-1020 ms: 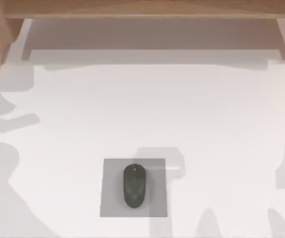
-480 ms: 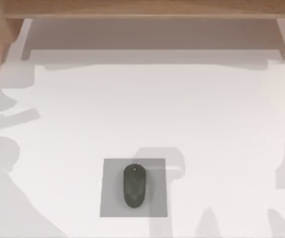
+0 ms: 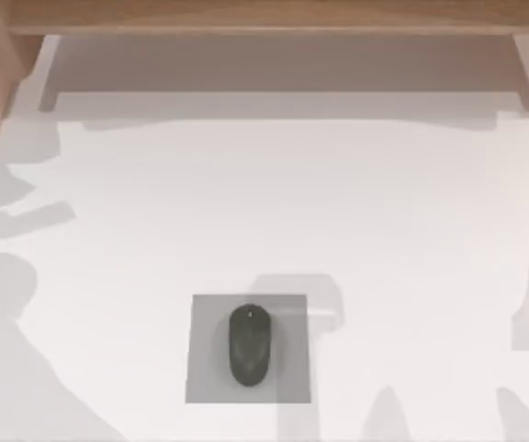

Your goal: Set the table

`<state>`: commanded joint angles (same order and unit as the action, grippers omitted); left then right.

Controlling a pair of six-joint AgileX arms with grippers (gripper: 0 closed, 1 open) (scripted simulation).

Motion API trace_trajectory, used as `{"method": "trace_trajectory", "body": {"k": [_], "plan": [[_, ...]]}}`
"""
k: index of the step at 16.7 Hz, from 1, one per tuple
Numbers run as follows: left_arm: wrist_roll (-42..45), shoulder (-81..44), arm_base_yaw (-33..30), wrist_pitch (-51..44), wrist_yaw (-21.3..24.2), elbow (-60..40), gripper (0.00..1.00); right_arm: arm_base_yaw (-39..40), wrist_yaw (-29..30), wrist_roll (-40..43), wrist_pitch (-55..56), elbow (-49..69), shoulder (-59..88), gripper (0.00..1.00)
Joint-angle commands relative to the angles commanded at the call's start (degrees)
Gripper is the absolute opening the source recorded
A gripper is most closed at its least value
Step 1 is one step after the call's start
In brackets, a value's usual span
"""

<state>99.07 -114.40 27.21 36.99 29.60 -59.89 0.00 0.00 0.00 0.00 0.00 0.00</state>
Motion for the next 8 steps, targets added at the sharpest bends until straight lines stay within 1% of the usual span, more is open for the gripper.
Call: {"method": "trace_trajectory", "body": {"k": [2,3,8], "plan": [[0.0,0.0,0.0,0.0,0.0,0.0,0.98,0.0,0.0,0.0,0.0,0.0,0.0,1.00],[0.0,0.0,0.0,0.0,0.0,0.0,1.00,0.0,0.0,0.0,0.0,0.0,0.0,1.00],[0.0,0.0,0.0,0.0,0.0,0.0,1.00,0.0,0.0,0.0,0.0,0.0,0.0,1.00]]}}
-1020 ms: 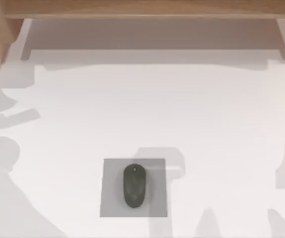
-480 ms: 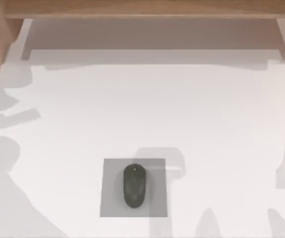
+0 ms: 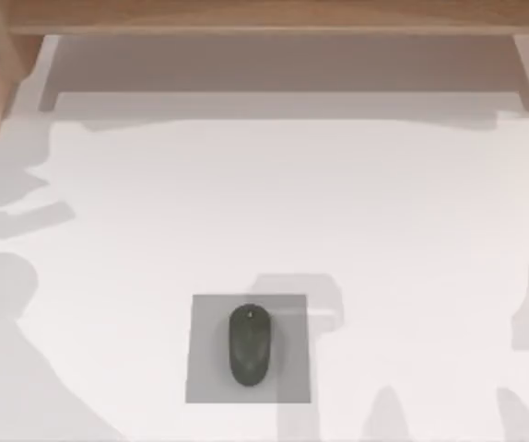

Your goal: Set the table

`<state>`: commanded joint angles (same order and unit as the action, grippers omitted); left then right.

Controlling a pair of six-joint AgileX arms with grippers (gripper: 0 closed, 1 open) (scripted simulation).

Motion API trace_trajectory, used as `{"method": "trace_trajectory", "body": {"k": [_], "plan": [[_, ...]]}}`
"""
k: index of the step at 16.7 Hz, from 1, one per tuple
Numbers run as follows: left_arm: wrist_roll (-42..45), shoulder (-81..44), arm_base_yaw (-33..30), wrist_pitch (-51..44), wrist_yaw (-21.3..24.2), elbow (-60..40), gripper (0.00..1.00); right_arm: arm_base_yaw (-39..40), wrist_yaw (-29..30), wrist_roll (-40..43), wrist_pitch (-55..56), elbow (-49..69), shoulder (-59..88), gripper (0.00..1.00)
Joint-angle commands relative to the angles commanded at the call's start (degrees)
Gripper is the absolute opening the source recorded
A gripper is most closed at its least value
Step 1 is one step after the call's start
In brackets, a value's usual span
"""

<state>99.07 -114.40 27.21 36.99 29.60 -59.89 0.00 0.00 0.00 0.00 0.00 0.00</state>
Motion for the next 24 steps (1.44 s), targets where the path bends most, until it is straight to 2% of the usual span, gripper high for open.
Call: {"method": "trace_trajectory", "body": {"k": [6,11,13,16,21,24], "plan": [[1.7,2.1,1.6,0.6,-0.7,1.9,1.00,0.0,0.0,0.0,0.0,0.0,0.0,1.00],[8.6,8.2,12.4,1.0,-8.7,7.1,1.00,0.0,0.0,0.0,0.0,0.0,0.0,1.00],[9.8,9.7,14.7,1.6,-9.9,8.2,1.00,0.0,0.0,0.0,0.0,0.0,0.0,1.00],[8.8,9.9,13.7,2.5,-7.2,9.1,1.00,0.0,0.0,0.0,0.0,0.0,0.0,1.00],[2.4,8.3,5.2,2.6,2.5,10.4,1.00,0.0,0.0,0.0,0.0,0.0,0.0,1.00],[1.5,7.5,4.2,2.6,3.8,11.0,1.00,0.0,0.0,0.0,0.0,0.0,0.0,1.00]]}}
